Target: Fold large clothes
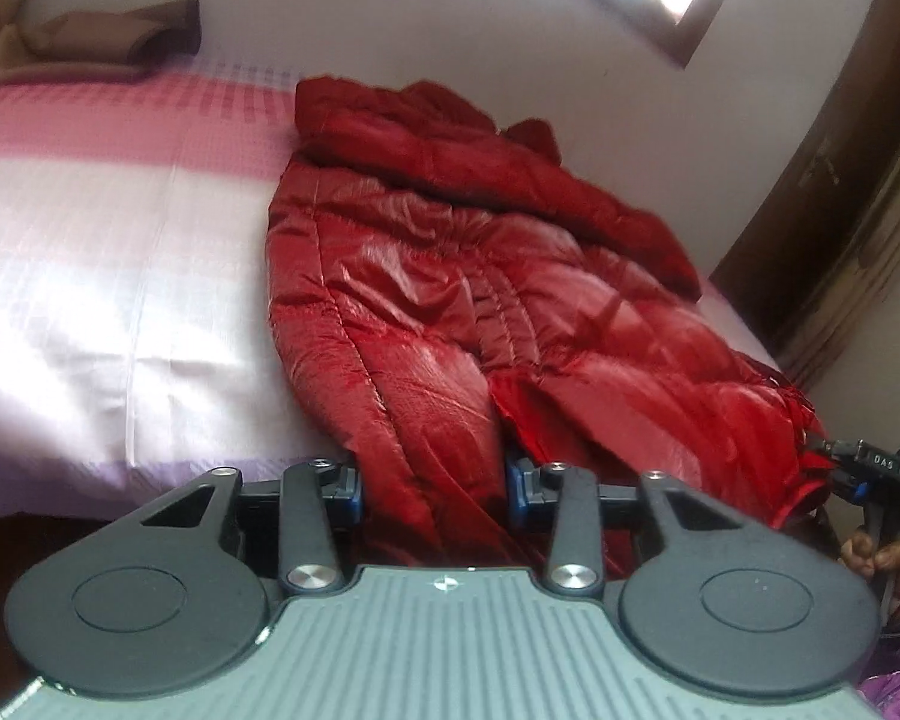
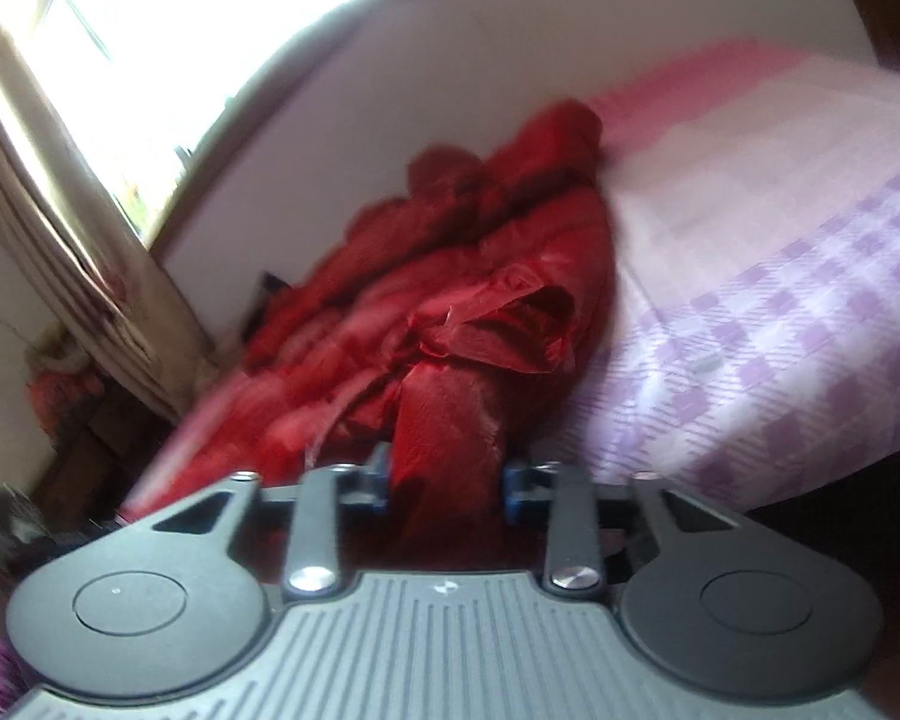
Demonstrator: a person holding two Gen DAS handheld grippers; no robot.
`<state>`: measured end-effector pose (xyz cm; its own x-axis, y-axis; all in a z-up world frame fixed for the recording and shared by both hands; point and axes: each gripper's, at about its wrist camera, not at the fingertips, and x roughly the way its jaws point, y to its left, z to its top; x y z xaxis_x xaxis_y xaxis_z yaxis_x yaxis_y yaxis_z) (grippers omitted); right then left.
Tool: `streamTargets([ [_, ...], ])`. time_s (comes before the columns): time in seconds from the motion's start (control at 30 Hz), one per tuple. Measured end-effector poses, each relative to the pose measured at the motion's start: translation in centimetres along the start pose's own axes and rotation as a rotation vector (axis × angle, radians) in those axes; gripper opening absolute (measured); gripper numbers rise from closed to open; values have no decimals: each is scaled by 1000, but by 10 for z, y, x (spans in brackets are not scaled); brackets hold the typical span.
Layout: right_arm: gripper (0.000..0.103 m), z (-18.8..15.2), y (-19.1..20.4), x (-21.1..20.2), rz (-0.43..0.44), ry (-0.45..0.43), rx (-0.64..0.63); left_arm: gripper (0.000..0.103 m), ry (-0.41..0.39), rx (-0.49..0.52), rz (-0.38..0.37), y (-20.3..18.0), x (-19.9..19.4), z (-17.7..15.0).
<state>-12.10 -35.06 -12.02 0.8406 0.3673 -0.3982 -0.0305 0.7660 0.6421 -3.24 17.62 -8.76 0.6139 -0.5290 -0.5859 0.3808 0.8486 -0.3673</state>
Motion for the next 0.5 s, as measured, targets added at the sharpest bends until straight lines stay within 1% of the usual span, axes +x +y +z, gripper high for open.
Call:
streamTargets([
  [0.03,24,2,-1,-3,2,-5,3,42,0,7,3,1,-1,-1],
  [0.1,26,4,-5,-3,-11,26,-8,49,19,-2,10,6,2,-3],
  [0.13,28,4,-8,-2,-22,39,4,61,24,-7,3,8,3,-5],
  [0.17,33,2,-14,-2,-21,48,35,75,24,-10,5,10,4,-5],
  [0.2,45,1,-19,-1,-18,63,70,83,21,-13,11,11,5,-5],
  [0.23,55,0,-24,-1,-23,74,97,96,21,-14,3,12,5,-6],
  [0.27,75,-3,-28,-3,-28,72,131,103,29,-16,-10,12,7,-5],
  [0.3,80,-6,-30,-4,-20,62,153,102,38,-17,-19,12,9,-6],
  [0.33,80,-10,-31,-5,0,54,169,102,46,-14,-20,12,11,-6],
  [0.4,77,-15,-28,-3,34,60,154,95,59,3,3,9,18,-7],
  [0.43,70,-18,-25,2,42,73,136,82,62,15,19,8,21,-7],
  [0.47,47,-21,-22,9,44,91,122,60,53,26,27,7,21,-6],
  [0.5,35,-23,-19,14,41,101,113,48,41,21,12,7,19,-6],
])
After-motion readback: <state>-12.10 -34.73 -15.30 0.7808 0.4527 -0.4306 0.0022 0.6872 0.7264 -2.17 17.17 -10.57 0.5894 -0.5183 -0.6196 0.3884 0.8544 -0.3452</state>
